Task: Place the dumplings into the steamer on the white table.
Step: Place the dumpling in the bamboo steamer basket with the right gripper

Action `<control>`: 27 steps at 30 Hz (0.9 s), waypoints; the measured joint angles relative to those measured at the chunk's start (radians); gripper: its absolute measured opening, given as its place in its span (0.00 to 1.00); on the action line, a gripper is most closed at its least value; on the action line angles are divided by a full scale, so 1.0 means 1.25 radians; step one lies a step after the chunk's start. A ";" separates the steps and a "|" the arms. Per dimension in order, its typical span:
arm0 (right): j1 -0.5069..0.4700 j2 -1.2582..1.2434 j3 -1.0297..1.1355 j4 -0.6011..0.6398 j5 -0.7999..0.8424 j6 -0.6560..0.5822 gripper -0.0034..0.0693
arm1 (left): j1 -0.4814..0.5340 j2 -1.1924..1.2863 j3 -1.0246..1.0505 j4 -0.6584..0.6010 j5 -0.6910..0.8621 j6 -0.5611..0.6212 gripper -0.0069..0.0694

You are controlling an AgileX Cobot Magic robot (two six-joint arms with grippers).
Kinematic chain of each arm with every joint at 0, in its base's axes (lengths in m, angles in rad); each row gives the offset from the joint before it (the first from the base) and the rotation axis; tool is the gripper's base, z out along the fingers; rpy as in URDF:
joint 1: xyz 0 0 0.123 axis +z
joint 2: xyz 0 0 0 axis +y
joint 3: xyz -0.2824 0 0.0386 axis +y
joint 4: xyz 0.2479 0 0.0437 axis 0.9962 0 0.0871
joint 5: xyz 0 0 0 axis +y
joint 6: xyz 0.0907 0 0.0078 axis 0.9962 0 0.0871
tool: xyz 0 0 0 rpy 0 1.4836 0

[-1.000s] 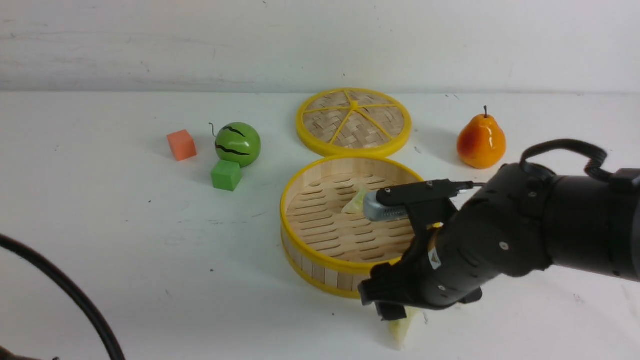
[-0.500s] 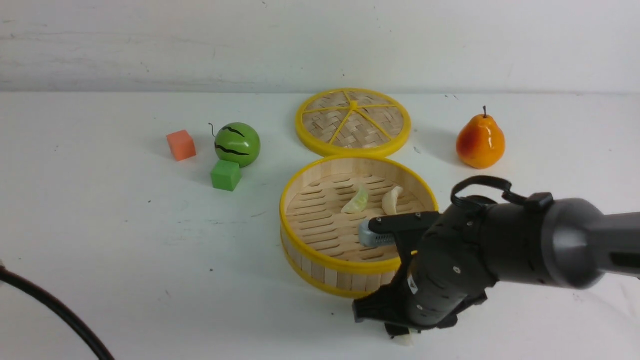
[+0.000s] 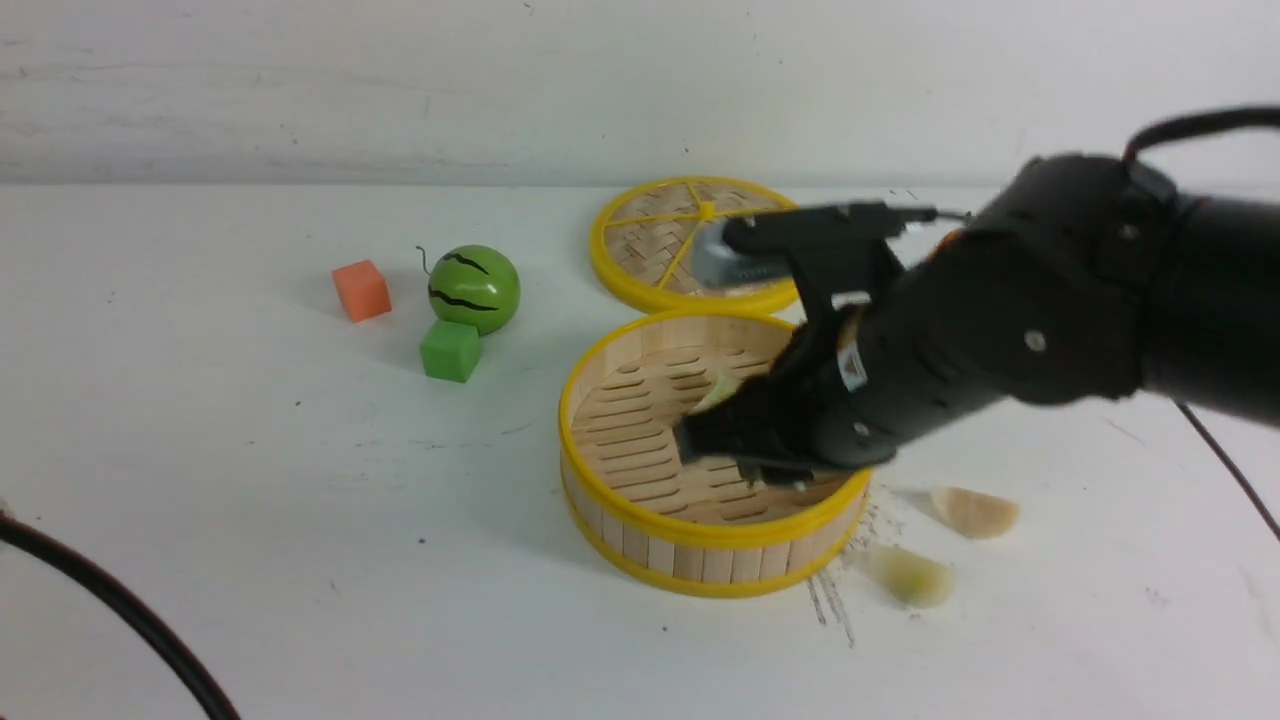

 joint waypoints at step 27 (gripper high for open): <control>-0.085 0.512 -0.480 -0.001 0.130 0.023 0.67 | 0.000 0.000 0.000 -0.011 0.017 0.021 0.09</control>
